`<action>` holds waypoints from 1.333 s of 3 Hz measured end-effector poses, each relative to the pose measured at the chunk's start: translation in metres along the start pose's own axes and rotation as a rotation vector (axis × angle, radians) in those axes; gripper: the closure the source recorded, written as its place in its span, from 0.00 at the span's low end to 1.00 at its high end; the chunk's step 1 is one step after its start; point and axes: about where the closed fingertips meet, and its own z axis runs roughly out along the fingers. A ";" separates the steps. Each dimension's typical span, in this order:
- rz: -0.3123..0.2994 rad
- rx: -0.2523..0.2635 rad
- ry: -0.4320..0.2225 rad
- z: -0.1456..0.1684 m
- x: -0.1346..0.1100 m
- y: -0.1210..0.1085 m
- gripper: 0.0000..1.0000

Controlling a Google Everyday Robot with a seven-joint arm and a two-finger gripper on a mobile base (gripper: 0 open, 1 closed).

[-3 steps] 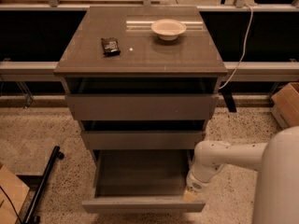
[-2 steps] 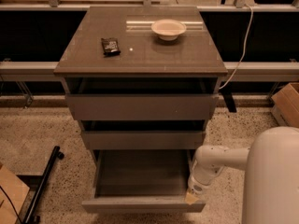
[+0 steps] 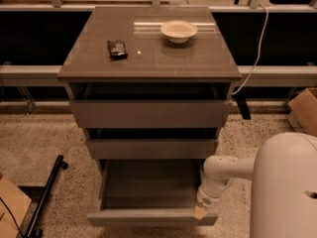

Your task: Close bottom drawer

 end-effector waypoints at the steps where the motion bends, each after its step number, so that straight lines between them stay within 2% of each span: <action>1: 0.014 -0.016 -0.046 0.029 0.000 -0.011 1.00; 3: 0.050 -0.096 -0.112 0.109 0.009 -0.040 1.00; 4: 0.078 -0.119 -0.152 0.136 0.012 -0.057 1.00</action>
Offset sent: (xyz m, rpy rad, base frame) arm 0.0064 0.0020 -0.1308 0.1576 0.0340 -0.0844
